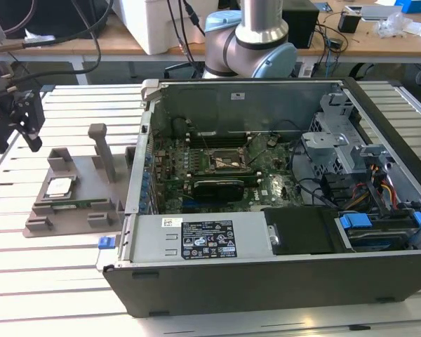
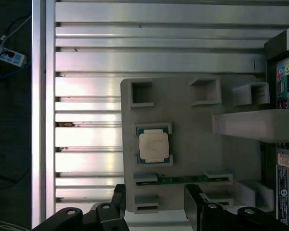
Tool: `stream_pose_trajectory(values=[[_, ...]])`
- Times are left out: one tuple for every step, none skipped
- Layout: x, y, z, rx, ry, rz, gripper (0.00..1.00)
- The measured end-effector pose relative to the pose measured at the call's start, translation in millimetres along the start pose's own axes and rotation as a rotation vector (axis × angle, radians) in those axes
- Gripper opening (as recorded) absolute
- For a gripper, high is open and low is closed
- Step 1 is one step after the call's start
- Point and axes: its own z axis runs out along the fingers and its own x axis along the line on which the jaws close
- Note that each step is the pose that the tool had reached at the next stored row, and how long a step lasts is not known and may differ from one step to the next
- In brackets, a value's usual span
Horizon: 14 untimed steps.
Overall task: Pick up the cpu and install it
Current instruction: 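Pick up the cpu and move it towards the insertion slot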
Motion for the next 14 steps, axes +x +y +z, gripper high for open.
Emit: stream_pose_trajectory(values=[[0.0, 0.0, 0.4, 0.0000, 0.0000, 0.000, 0.60], [0.0, 0.0, 0.9, 0.0001, 0.0001, 0.000, 0.60], [0.1, 0.0, 1.4, 0.0000, 0.0001, 0.000, 0.60], [0.1, 0.0, 2.4, 0.0000, 0.0000, 0.000, 0.60], [0.1, 0.0, 3.5, 0.0001, 0.0000, 0.000, 0.60], [0.1, 0.0, 4.6, 0.0004, 0.0000, 0.000, 0.60], [0.2, 0.0, 6.2, 0.0010, 0.0000, 0.000, 0.60], [0.2, -0.1, 7.1, 0.0013, 0.0000, 0.000, 0.60], [0.2, -0.1, 7.8, 0.0014, 0.0000, 0.000, 0.60], [0.2, -0.1, 8.6, 0.0016, 0.0001, 0.000, 0.60], [0.2, -0.1, 9.1, 0.0017, 0.0000, 0.000, 0.60], [0.2, -0.1, 9.9, 0.0021, 0.0001, 0.000, 0.60], [0.2, -0.1, 10.5, 0.0021, 0.0000, 0.000, 0.60], [0.2, -0.1, 10.9, 0.0023, 0.0000, 0.000, 0.60]])
